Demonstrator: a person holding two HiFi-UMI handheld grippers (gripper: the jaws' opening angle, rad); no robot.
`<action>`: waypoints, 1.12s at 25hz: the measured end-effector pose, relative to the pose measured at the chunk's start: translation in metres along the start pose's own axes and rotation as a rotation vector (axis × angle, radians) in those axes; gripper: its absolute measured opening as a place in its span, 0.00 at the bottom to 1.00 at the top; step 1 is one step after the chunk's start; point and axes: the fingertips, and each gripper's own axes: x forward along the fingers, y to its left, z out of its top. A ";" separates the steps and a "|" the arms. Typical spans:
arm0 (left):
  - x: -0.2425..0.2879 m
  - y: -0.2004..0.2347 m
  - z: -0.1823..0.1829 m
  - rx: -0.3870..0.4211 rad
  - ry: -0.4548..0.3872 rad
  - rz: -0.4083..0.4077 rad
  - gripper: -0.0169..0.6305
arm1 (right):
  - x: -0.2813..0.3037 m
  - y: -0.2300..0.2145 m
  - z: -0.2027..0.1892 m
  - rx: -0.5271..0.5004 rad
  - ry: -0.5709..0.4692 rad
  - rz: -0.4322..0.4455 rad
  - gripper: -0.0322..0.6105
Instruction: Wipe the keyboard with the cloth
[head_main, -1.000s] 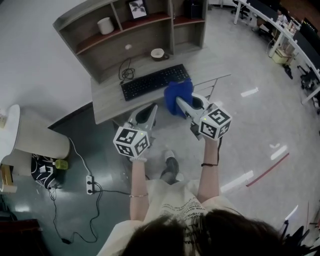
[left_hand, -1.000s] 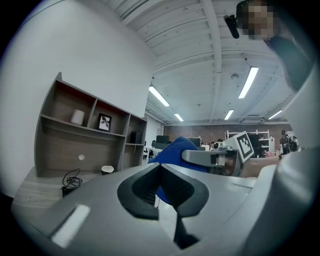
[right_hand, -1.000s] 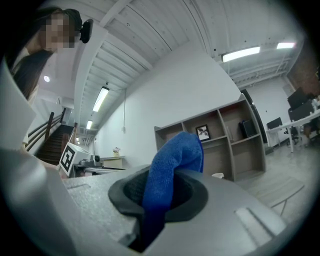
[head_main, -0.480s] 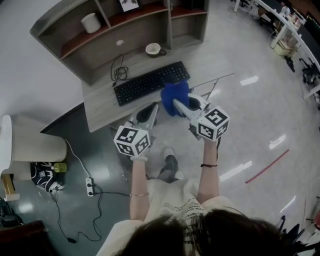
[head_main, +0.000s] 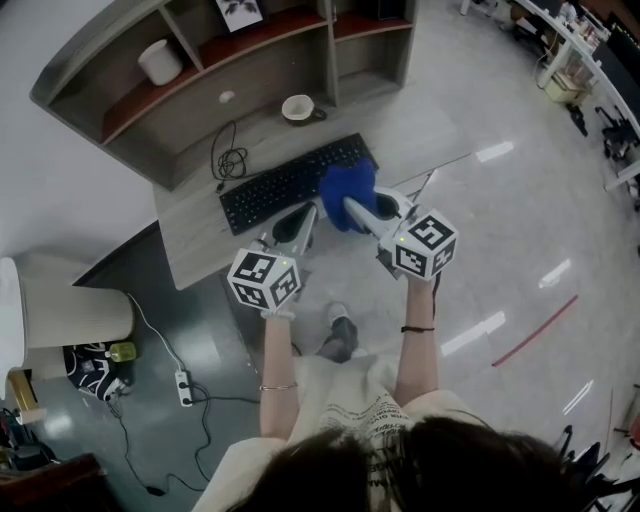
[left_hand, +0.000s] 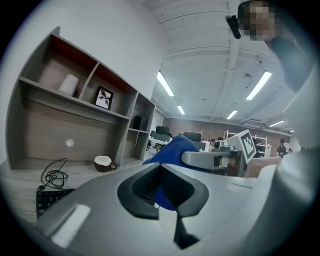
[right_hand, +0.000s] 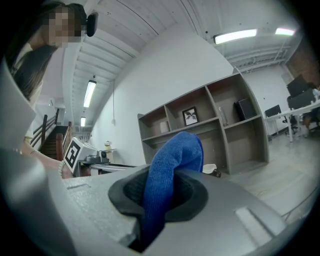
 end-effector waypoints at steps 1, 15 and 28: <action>0.003 0.001 0.001 0.000 0.001 -0.006 0.02 | 0.001 -0.004 0.001 0.003 -0.001 -0.004 0.13; 0.027 0.039 0.010 -0.016 -0.008 -0.018 0.02 | 0.035 -0.037 0.006 0.015 0.015 -0.039 0.13; 0.056 0.050 0.004 -0.044 0.023 -0.023 0.02 | 0.044 -0.072 0.003 0.045 0.042 -0.049 0.13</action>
